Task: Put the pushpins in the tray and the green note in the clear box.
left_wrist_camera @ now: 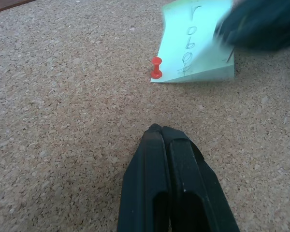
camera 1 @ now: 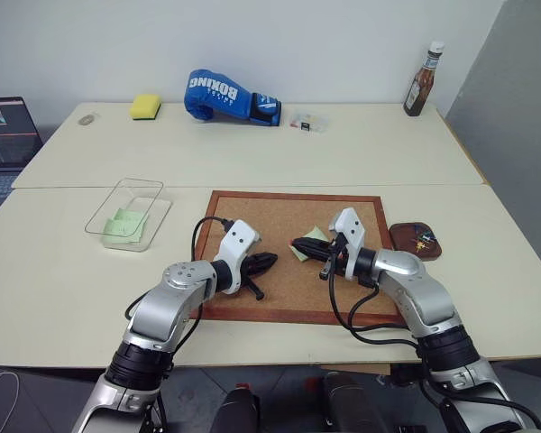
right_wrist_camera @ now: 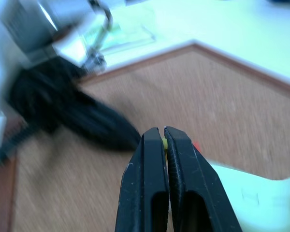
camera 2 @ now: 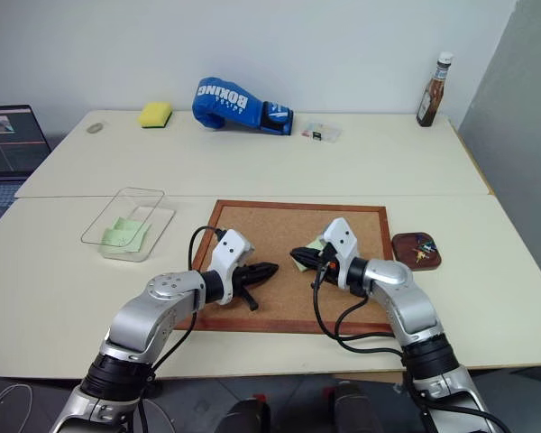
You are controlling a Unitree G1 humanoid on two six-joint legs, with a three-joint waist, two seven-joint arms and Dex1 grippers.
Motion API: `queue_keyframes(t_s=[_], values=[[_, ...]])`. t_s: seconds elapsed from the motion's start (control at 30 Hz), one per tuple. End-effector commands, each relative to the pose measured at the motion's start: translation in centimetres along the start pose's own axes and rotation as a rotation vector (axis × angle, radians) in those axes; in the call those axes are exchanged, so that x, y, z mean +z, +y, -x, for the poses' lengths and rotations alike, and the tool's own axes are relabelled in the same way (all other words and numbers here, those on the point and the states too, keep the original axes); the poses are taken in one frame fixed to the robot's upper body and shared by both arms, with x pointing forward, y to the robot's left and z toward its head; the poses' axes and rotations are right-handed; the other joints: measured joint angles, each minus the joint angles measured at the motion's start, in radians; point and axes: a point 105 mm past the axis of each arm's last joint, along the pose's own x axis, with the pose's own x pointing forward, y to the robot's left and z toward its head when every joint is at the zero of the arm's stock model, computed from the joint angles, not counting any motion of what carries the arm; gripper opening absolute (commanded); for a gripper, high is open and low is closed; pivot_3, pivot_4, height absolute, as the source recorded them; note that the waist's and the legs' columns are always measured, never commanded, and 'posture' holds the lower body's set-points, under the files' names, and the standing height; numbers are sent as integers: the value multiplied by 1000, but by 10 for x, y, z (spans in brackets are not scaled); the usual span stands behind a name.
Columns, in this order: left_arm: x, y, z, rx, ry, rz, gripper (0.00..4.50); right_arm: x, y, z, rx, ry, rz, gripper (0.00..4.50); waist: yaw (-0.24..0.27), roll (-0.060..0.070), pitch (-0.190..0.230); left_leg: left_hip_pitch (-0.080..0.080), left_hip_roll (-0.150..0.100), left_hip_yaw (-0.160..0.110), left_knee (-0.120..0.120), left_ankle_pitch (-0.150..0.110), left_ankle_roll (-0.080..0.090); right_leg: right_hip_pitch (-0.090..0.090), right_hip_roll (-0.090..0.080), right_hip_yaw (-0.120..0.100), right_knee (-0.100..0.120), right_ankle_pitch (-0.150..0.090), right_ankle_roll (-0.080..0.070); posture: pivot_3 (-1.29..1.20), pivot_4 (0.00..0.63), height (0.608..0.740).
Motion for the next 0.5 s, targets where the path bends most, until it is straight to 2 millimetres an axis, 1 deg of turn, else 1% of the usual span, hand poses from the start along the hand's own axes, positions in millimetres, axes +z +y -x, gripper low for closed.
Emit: queue_keyframes(t_s=[0.03, 0.1, 0.17, 0.23, 0.3, 0.33, 0.37, 0.5], values=[[-36, -6, -4, -15, 137, 64, 0, 18, -5, 5, -31, -51, 8, 21, 1, 0, 0, 0, 0, 0, 0, 0, 0, 0, 0, 0, 0, 0, 0, 0, 150, 740], [-36, -5, -4, -16, 137, 64, 0, 19, -8, 8, -47, -52, 7, 21, 2, 0, 0, 0, 0, 0, 0, 0, 0, 0, 0, 0, 0, 0, 0, 0, 150, 740], [-36, -6, -3, -18, 138, 62, 0, 22, -16, 14, -93, -54, 18, 21, 2, 0, 0, 0, 0, 0, 0, 0, 0, 0, 0, 0, 0, 0, 0, 0, 150, 740], [-36, -6, -3, -18, 138, 62, 0, 26, -32, 24, -196, -55, 32, 21, 3, 0, 0, 0, 0, 0, 0, 0, 0, 0, 0, 0, 0, 0, 0, 0, 150, 740], [-36, -6, -3, -17, 138, 63, 0, 30, -50, 42, -315, -57, 38, 21, 4, 0, 0, 0, 0, 0, 0, 0, 0, 0, 0, 0, 0, 0, 0, 0, 150, 740], [-37, -6, -2, -17, 139, 63, 0, 29, -62, 53, -393, -41, 42, 21, 5, 0, 0, 0, 0, 0, 0, 0, 0, 0, 0, 0, 0, 0, 0, 0, 150, 740], [-37, -7, -2, -17, 139, 63, 0, 28, -69, 60, -445, -29, 44, 21, 5, 0, 0, -1, 0, 0, 0, 0, 0, 0, 0, 0, 0, 0, 0, 0, 150, 740], [-38, -7, -2, -18, 141, 64, 0, 16, -102, 109, -714, 65, 43, 21, 6, 0, 0, -1, 0, 0, 0, 0, 0, 0, 0, 0, -1, 0, -1, 0, 150, 740]])
